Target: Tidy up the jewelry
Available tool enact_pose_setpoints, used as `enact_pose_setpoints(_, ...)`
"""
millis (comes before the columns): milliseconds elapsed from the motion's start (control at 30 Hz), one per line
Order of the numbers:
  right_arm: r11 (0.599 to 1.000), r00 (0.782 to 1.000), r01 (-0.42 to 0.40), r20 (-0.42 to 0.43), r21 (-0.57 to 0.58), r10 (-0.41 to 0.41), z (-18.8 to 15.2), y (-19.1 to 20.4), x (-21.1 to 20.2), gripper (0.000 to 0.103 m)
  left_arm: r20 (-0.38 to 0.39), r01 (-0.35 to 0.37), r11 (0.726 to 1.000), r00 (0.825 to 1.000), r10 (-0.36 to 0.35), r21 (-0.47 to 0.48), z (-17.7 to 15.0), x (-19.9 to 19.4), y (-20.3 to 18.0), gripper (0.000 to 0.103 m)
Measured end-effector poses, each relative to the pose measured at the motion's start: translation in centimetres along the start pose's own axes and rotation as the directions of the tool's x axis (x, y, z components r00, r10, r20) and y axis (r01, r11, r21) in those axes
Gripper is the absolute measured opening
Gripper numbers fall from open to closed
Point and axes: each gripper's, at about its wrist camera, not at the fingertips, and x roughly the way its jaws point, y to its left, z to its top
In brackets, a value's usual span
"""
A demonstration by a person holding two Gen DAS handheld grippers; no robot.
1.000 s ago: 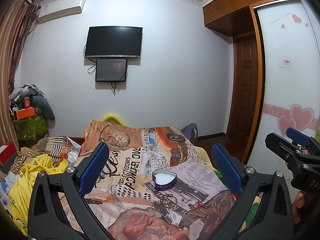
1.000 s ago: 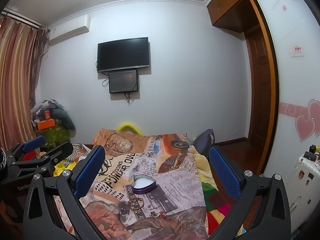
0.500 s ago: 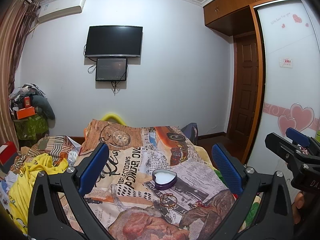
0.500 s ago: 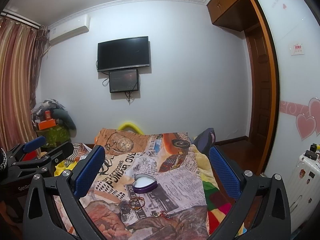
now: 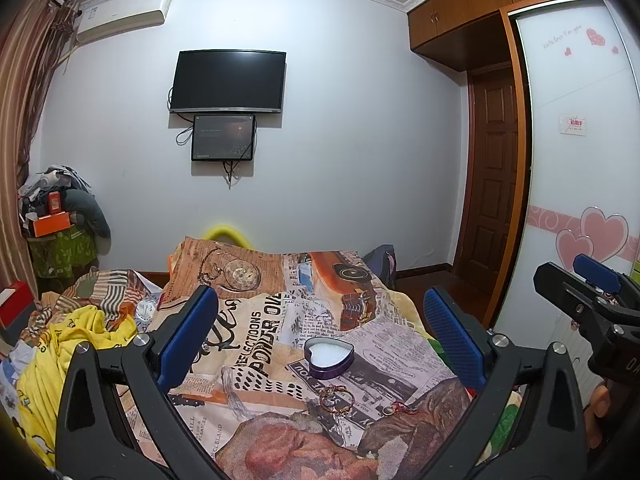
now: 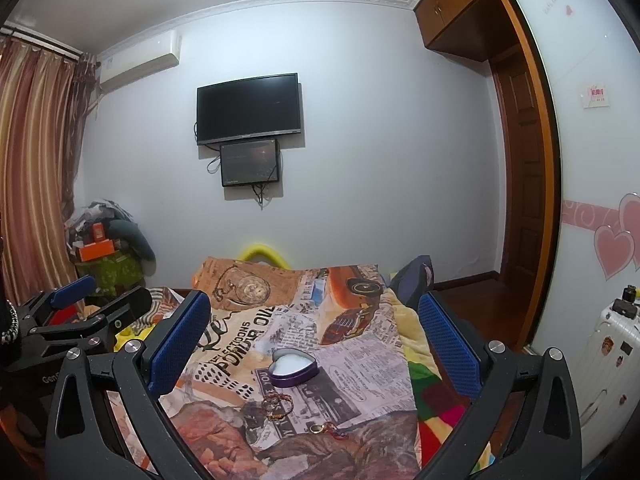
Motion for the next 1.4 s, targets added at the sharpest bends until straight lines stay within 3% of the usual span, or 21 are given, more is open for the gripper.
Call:
enact_pose_setpoints(1000, 1.000, 1.000, -0.012, -0.028, 0.009, 0.012, -0.2, -0.2, 0.6, 0.103, -0.027, -0.011, 1.000, 1.000, 0.011, 0.002, -0.3, 0.9, 0.1, 0.103)
enact_pose_setpoints(1400, 0.999, 0.993, 0.006, -0.118, 0.033, -0.002, -1.2, -2.0, 3.8, 0.103, -0.133, -0.064, 0.998, 0.989, 0.064, 0.006, -1.5, 5.7, 1.6, 0.103)
